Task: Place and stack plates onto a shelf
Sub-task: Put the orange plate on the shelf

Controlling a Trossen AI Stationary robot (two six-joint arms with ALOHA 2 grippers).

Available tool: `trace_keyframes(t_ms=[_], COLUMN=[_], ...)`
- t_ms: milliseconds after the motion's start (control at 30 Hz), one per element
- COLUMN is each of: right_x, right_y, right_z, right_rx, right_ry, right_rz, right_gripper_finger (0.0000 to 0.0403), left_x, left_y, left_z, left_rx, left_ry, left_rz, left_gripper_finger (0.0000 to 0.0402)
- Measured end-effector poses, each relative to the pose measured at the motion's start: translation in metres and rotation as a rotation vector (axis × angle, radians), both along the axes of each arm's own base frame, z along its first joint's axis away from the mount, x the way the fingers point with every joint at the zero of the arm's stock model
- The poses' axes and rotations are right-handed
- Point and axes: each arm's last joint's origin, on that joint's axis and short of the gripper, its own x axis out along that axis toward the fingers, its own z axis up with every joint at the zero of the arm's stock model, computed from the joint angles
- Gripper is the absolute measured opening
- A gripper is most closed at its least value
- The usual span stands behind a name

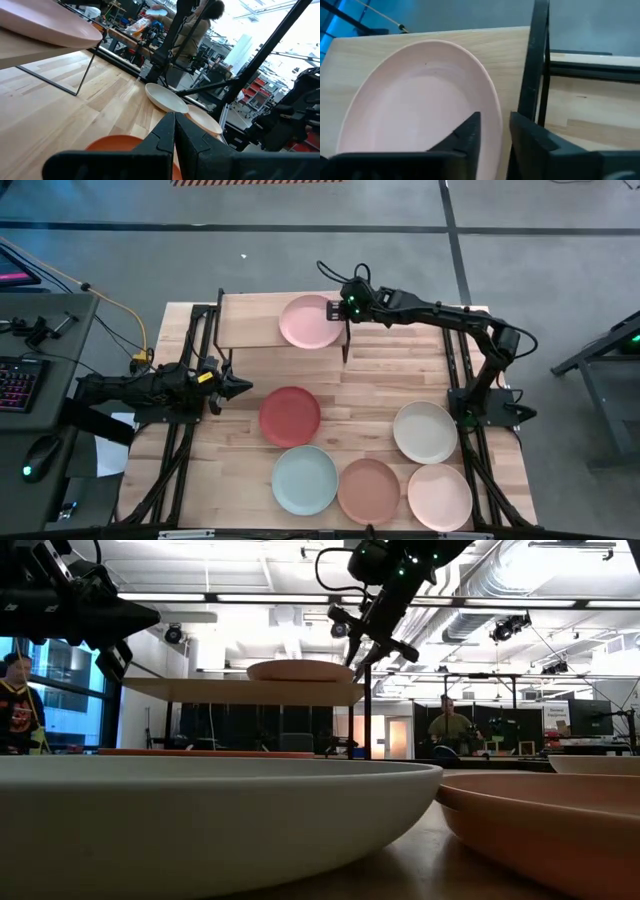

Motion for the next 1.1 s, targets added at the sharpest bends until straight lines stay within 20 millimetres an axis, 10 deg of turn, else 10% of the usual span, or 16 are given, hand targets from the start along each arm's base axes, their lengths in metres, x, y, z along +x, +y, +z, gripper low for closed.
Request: trace_keyframes(t_ms=[300, 600, 1100], right_x=[-0.008, -0.068, -0.151], right_y=[-0.007, 0.055, 0.152], right_z=[0.041, 0.035, 0.004], right_rx=[-0.155, -0.16, -0.24], right_ry=[0.127, 0.352, -0.624], right_rz=[0.194, 0.442, 0.52], right_gripper_finger=[0.0169, 0.0172, 0.0172], left_x=[0.0, 0.0, 0.0], left_y=[0.0, 0.0, 0.0], left_z=[0.0, 0.0, 0.0], left_rx=[0.0, 0.0, 0.0], left_ry=[0.0, 0.0, -0.001], left_rz=[0.0, 0.0, 0.0], left_gripper_finger=[0.0, 0.0, 0.0])
